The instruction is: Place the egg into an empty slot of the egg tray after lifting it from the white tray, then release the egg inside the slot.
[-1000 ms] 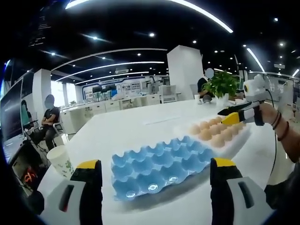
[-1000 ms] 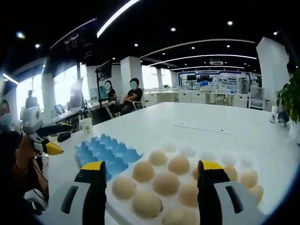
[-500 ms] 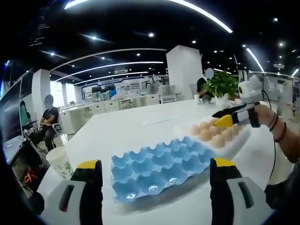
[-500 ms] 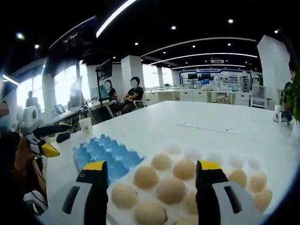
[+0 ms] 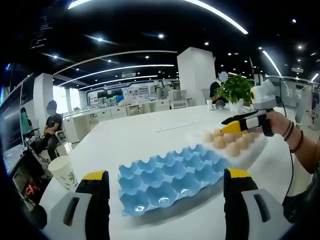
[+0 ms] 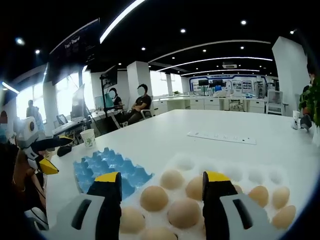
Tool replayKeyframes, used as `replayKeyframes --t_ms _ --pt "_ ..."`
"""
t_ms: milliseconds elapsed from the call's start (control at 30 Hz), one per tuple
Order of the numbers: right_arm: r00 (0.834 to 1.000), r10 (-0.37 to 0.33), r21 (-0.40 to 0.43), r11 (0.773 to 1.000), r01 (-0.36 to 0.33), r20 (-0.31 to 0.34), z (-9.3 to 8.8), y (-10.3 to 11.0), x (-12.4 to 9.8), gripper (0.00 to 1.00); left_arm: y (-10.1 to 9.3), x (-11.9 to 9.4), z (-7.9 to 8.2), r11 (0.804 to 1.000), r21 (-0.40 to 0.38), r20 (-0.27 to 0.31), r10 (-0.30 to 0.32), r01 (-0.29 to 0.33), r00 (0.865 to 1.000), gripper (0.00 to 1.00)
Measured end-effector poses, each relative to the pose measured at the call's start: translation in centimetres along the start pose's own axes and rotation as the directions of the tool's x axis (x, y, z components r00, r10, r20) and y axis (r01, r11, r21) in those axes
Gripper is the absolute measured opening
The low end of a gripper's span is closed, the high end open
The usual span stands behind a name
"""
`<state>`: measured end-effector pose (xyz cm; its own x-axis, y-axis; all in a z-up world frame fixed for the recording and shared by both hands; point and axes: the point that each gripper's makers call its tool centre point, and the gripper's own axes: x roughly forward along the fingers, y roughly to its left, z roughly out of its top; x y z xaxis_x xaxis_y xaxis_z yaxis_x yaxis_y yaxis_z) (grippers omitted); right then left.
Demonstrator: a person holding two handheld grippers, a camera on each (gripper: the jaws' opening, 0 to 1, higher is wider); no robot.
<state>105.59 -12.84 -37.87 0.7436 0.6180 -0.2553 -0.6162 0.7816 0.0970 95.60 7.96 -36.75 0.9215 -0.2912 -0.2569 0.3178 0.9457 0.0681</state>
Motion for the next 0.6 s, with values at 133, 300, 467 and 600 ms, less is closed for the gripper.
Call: replayKeyframes --t_ms 133,300,467,600 --pt "1.0 -0.022 -0.015 1.0 0.022 -0.004 -0.1 0.0 0.6 0.62 0.2 -0.3 0.0 1.0 0.004 0.002 0.004 -0.004 1.0 0.97" --pt "0.999 -0.036 -0.051 0.998 0.035 -0.019 -0.4 0.3 1.7 0.58 0.2 -0.5 -0.2 1.0 0.007 0.0 -0.001 0.001 1.0 0.97" --pt "0.999 -0.038 -0.046 0.998 0.036 -0.033 -0.6 0.1 2.4 0.51 0.3 -0.7 -0.3 1.0 0.009 0.003 0.0 0.0 1.0 0.97" --pt "0.997 -0.046 -0.053 0.998 0.043 -0.063 -1.4 0.0 2.9 0.49 0.4 -0.7 -0.5 1.0 0.005 0.001 0.001 -0.001 1.0 0.97"
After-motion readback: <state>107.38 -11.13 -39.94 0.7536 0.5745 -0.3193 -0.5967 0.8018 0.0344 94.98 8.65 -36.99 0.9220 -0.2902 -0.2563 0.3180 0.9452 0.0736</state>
